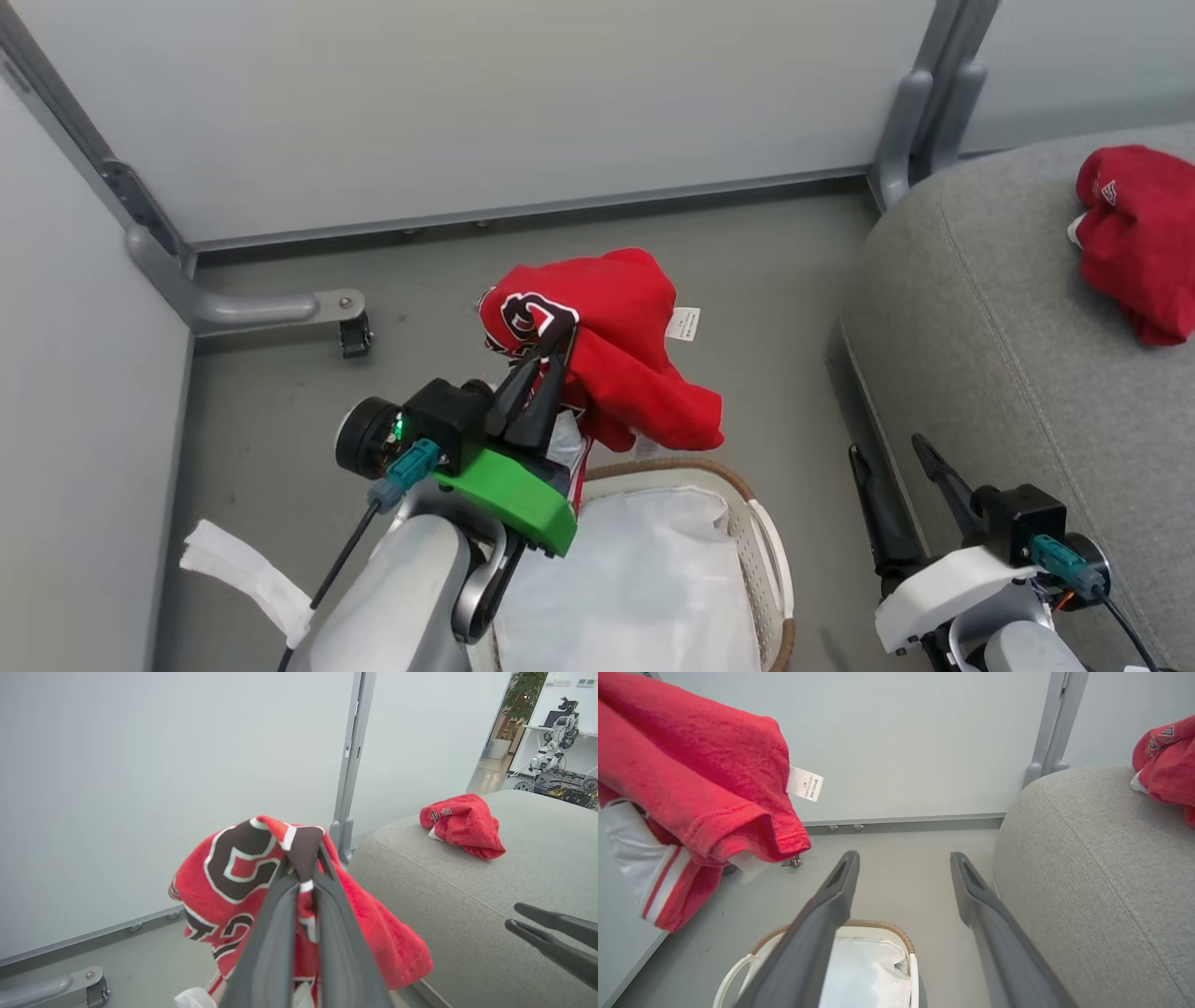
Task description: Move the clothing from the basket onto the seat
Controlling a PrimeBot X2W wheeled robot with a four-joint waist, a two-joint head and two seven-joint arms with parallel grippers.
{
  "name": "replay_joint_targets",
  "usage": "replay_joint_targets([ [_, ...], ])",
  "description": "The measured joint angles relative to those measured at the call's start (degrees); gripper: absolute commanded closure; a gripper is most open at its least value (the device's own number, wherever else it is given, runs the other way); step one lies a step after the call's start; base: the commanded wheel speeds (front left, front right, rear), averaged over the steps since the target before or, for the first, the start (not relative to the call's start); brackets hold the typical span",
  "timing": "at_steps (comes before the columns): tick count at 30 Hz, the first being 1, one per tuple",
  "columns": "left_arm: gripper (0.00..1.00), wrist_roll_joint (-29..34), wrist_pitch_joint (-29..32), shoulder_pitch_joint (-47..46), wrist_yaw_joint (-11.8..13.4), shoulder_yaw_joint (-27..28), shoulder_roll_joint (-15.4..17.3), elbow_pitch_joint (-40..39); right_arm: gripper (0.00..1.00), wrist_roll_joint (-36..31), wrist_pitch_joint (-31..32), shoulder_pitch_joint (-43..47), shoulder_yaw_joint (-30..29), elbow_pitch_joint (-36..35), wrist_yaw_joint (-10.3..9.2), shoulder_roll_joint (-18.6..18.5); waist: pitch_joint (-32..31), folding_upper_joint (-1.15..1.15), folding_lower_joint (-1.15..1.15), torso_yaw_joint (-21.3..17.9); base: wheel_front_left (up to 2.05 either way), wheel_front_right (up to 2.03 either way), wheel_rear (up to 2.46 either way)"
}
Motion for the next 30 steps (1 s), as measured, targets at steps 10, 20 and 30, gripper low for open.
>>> replay_joint_targets([
  [10,1.00,0.5,0.0,0.0,0.0,1.1,-0.2,-3.4,0.00,0.4,0.0,1.0,6.2,-1.4,-0.01,-0.7,-4.6,0.00,0.00,2.9,0.00,0.00,0.00],
  [20,1.00,-1.2,0.0,0.3,0.0,-1.8,-0.3,-4.3,0.00,1.9,0.0,-9.3,24.7,-6.3,0.00,-4.2,-4.7,0.00,0.00,5.3,0.00,0.00,0.00],
  [30,1.00,-3.9,0.0,0.3,0.0,-6.5,-0.3,-4.4,0.00,-2.4,0.0,-19.1,29.0,5.9,0.00,-0.8,-4.1,0.00,0.00,9.1,0.00,0.00,0.00],
])
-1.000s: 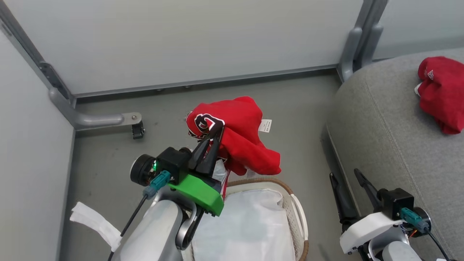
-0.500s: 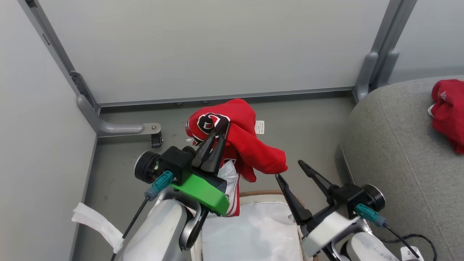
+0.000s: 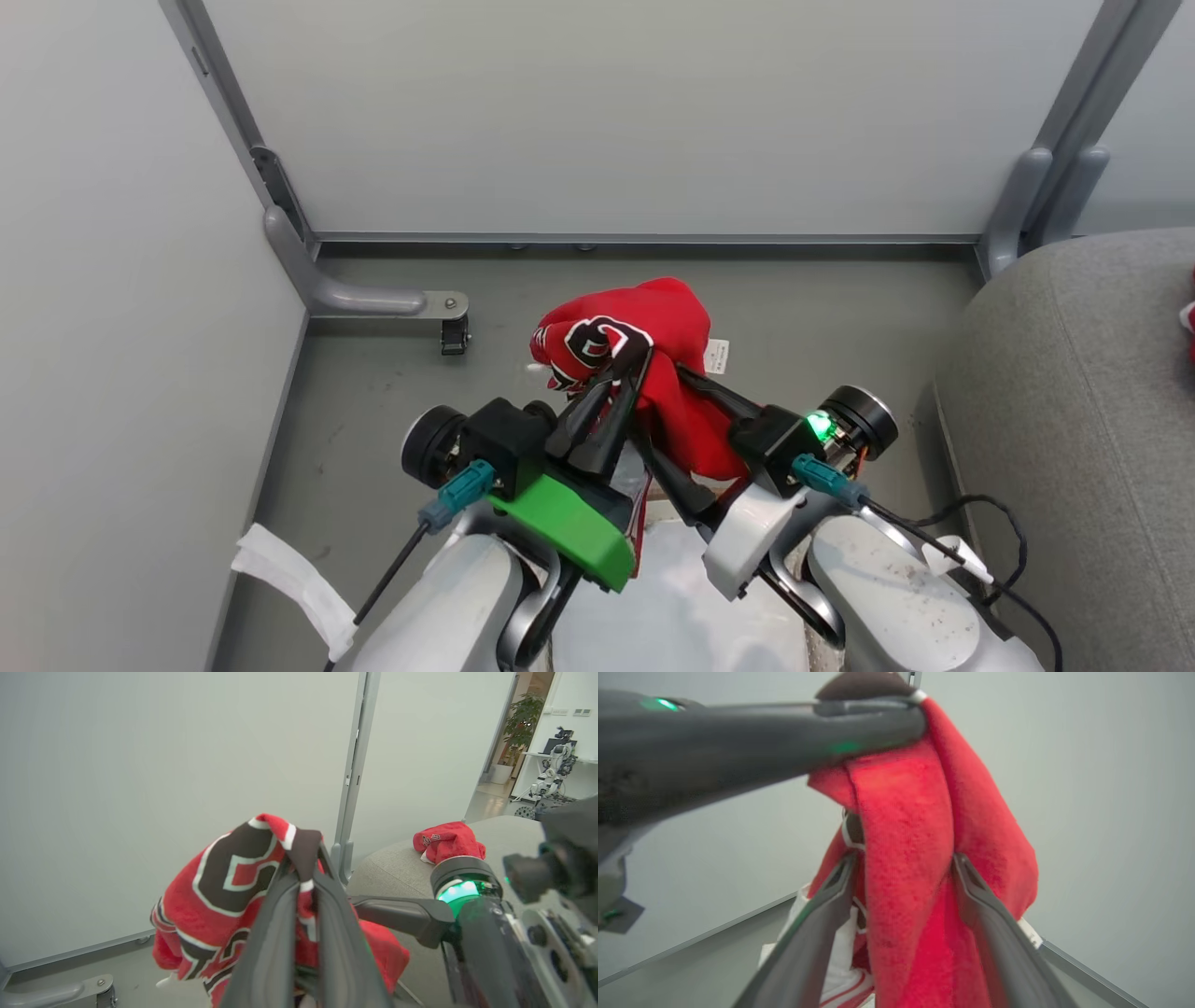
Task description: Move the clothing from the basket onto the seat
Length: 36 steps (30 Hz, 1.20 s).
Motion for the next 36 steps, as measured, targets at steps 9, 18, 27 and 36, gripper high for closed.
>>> replay_joint_targets([
  [9,1.00,-1.7,0.0,0.0,0.0,-2.0,0.0,0.0,1.00,4.2,0.0,-0.7,-0.9,3.5,0.00,1.3,0.0,0.00,0.00,2.0,0.00,0.00,0.00],
  [18,0.00,1.5,-0.1,2.1,0.4,2.0,-0.1,1.1,1.00,7.3,0.0,5.8,-7.4,0.7,0.00,1.3,0.0,0.00,0.00,-3.7,0.00,0.00,0.00],
  [27,0.00,3.1,-0.2,3.8,0.3,4.6,-0.1,0.6,1.00,6.7,0.0,9.7,-12.1,-3.3,0.00,0.6,0.6,0.00,0.00,-16.4,0.00,0.00,0.00],
  [36,0.00,3.3,-0.2,3.3,0.1,2.7,-0.2,1.7,1.00,5.6,0.0,12.6,-17.8,-5.4,-0.01,-0.6,2.4,0.00,0.00,-29.1,0.00,0.00,0.00],
])
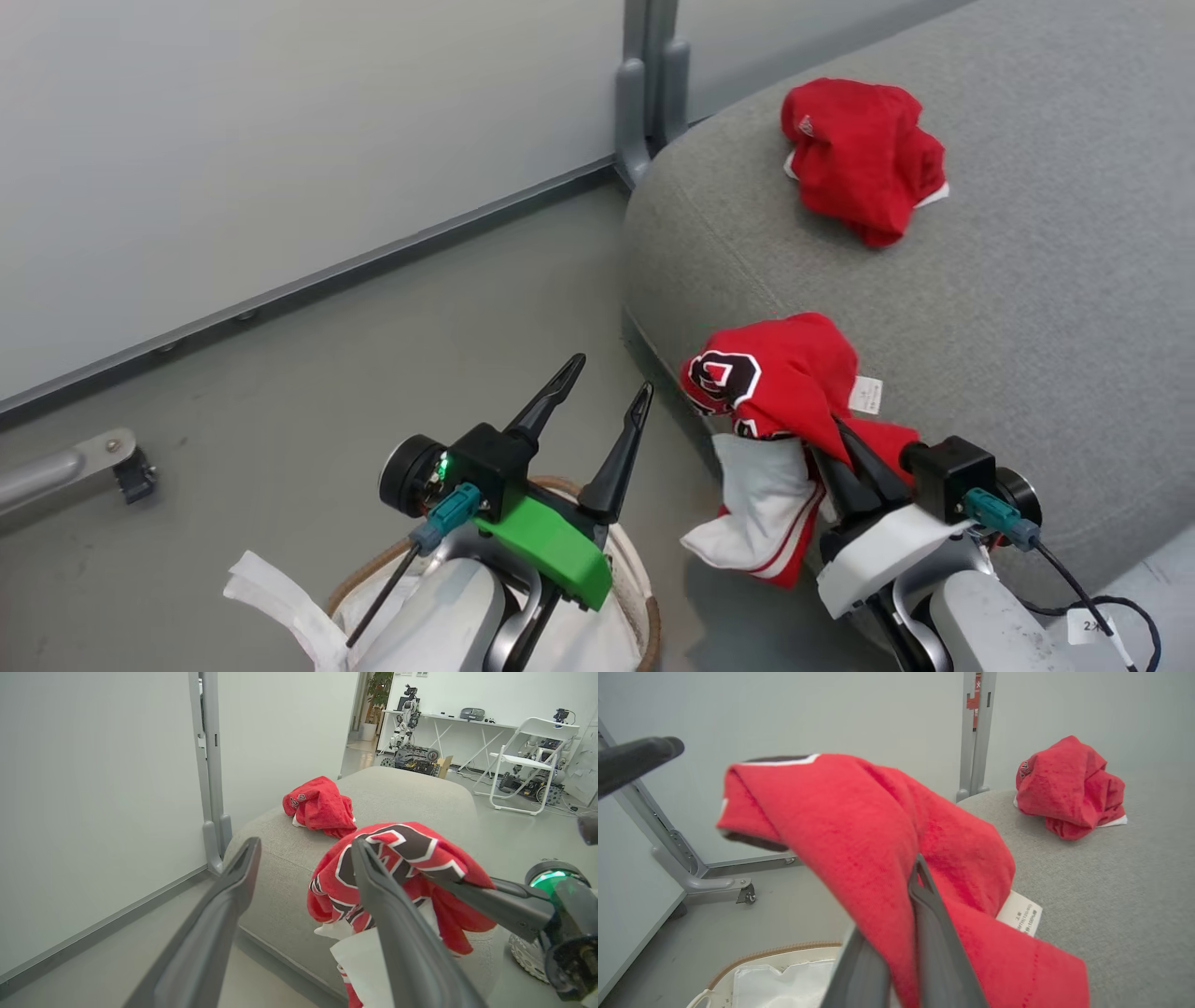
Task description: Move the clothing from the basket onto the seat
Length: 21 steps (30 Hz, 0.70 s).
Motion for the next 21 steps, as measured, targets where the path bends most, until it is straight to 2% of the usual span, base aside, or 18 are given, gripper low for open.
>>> replay_joint_targets([
  [5,0.00,0.1,0.0,-0.4,-0.1,-0.2,0.0,1.4,1.00,-1.4,0.0,-1.1,-1.2,-0.8,0.01,-1.6,2.0,0.00,0.00,-4.0,0.00,0.00,0.00],
  [10,0.00,2.3,0.0,-1.0,-0.1,0.9,0.1,1.8,1.00,-3.2,0.0,-10.1,-4.7,-1.6,0.01,-6.7,5.0,0.00,0.00,-5.3,0.00,0.00,0.00],
  [17,0.00,3.7,0.0,-5.2,-0.1,-0.8,2.0,0.0,1.00,-7.3,0.0,-25.8,-14.2,-0.1,0.01,-14.4,10.6,0.00,0.00,-4.3,0.00,0.00,0.00],
  [21,0.00,4.2,0.0,-8.3,-0.1,-1.4,3.3,-1.5,1.00,-10.5,0.0,-34.1,-16.9,3.6,0.01,-17.9,14.7,0.00,0.01,-2.5,0.00,0.00,0.00],
])
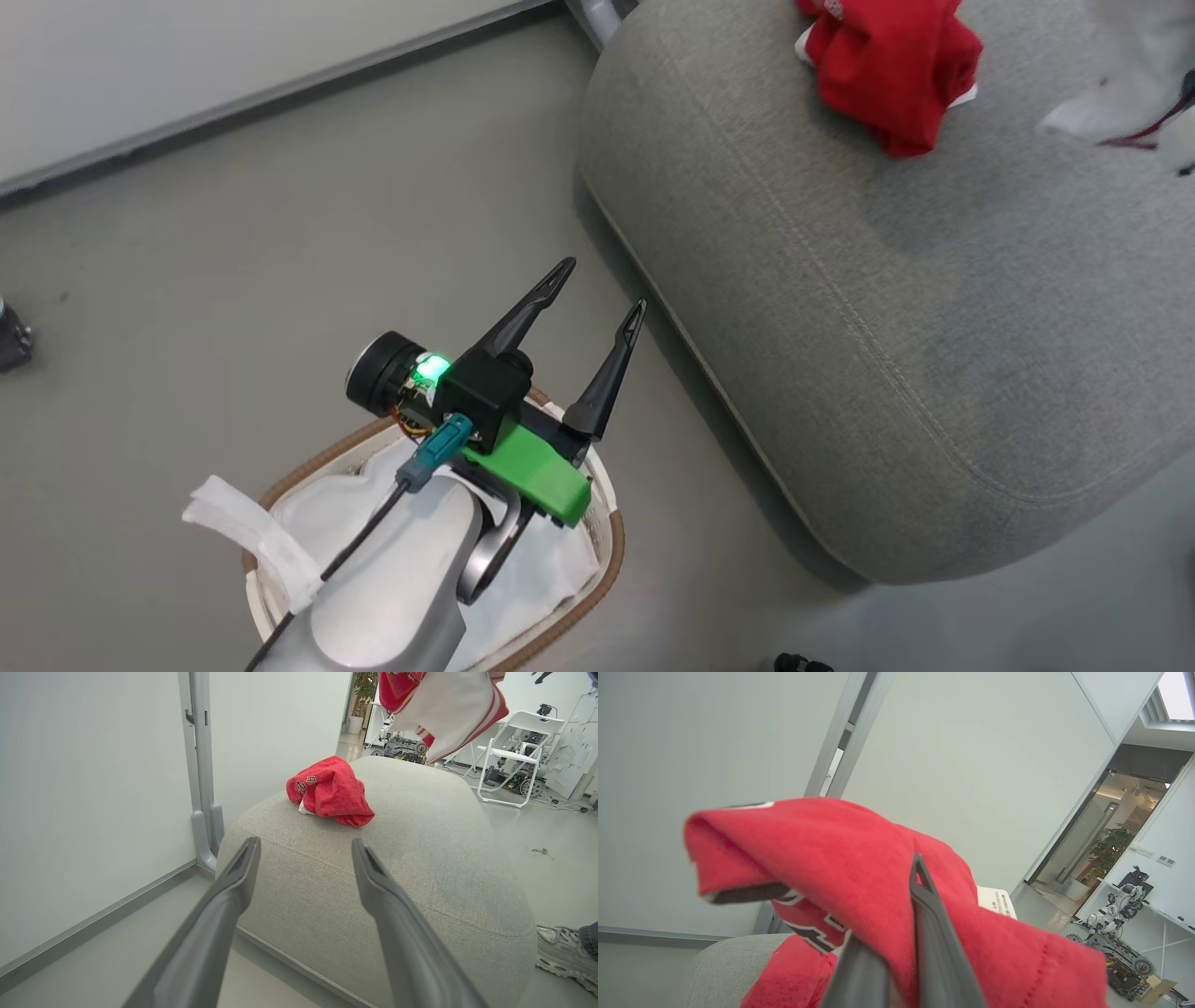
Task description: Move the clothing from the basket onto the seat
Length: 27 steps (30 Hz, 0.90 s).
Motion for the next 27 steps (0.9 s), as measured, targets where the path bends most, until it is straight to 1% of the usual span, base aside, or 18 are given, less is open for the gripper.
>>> replay_joint_targets([
  [2,0.00,0.1,0.0,-1.4,0.0,-0.3,0.3,-0.6,1.00,-2.0,0.0,-3.6,-1.0,2.8,0.00,-1.7,2.2,0.00,0.00,1.2,0.00,0.00,0.00],
  [7,0.00,0.5,0.0,-4.2,0.0,-1.2,0.7,-2.8,1.00,-7.4,0.8,-9.4,-7.4,9.1,0.00,-3.3,7.8,0.00,0.00,4.6,0.00,0.00,0.00],
  [12,0.00,0.7,0.0,-6.1,0.0,-1.4,1.3,-4.1,1.00,-11.4,1.5,-13.2,-13.7,15.1,0.00,-4.3,12.8,0.00,0.01,8.5,0.00,0.00,0.00],
  [15,0.00,0.8,0.0,-6.5,0.0,-1.1,1.5,-4.6,1.00,-14.0,2.0,-14.0,-18.1,18.2,0.00,-3.9,15.5,0.00,0.01,11.1,0.00,0.00,0.00],
  [17,0.00,0.8,0.0,-6.5,0.0,-0.4,1.7,-5.0,1.00,-16.1,2.3,-13.9,-21.5,20.3,0.00,-3.0,17.3,0.00,0.01,12.9,0.00,0.00,0.00],
  [18,0.00,1.0,0.0,-6.5,0.0,0.3,2.2,-5.1,1.00,-18.4,2.5,-13.5,-24.3,22.1,0.00,-2.0,18.9,0.00,0.01,14.3,0.00,0.00,0.00],
  [23,0.00,1.4,0.0,-6.0,0.0,1.3,2.9,-5.1,1.00,-22.6,2.4,-12.1,-32.1,26.7,0.00,1.4,22.7,0.00,0.01,17.3,0.00,0.00,0.00],
  [26,0.00,1.4,0.0,-5.6,0.0,1.8,2.9,-4.6,1.00,-24.6,1.6,-11.2,-35.9,28.4,-0.01,2.0,23.9,0.00,0.01,18.7,0.00,0.00,0.00],
  [27,0.00,1.4,0.0,-5.5,0.0,2.1,2.9,-4.5,0.87,-24.8,1.1,-10.9,-37.1,28.9,-0.01,2.2,24.0,0.00,0.01,19.1,0.00,0.00,0.00],
])
